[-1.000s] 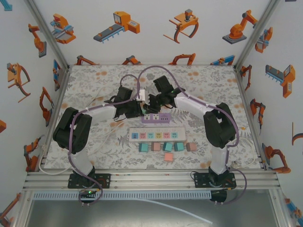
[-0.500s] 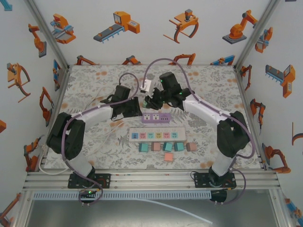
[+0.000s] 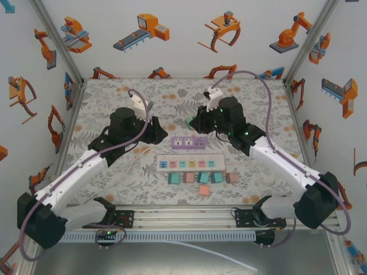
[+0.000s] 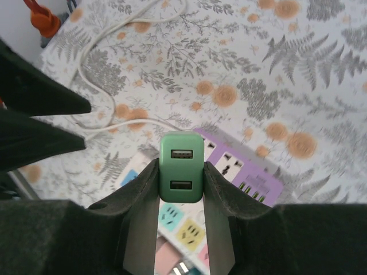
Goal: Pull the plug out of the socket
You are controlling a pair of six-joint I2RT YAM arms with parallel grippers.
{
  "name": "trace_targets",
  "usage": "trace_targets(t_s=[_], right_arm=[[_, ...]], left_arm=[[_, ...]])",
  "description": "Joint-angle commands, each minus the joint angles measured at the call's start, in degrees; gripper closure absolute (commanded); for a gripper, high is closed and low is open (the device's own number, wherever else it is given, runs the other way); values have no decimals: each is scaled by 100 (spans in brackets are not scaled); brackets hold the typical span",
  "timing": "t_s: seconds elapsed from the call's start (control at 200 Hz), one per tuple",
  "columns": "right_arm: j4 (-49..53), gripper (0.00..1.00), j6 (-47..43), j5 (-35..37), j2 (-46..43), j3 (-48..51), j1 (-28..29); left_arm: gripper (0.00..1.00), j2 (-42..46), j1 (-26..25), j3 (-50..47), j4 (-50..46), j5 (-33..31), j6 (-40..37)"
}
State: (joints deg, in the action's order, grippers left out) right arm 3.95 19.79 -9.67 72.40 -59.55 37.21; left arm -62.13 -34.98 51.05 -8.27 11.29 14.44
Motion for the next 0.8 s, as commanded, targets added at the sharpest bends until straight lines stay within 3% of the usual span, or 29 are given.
trace_targets(t_s=[0.0,0.215,0.511,0.656,0.796], right_arm=[[-309,89,1371,499,-518,536,145],[-393,93,2543,1321,-1601,1640,786],[-605,92,4392,2935,-2151,2895,2653],[-779,91,5020,3672,-2017,3313,3431],[-772,90,5398,4071,-1733,3389,3922]], left_arm=[[46,569,-253,-95,-578,523,-1319],[42,1580,-1157,-225,-1620,871,-2965],[39,1980,-2407,-450,-2777,924,-4606],[17,1879,-2783,-505,-2992,911,-4840],[10,1893,-2882,-571,-2965,886,-4785]])
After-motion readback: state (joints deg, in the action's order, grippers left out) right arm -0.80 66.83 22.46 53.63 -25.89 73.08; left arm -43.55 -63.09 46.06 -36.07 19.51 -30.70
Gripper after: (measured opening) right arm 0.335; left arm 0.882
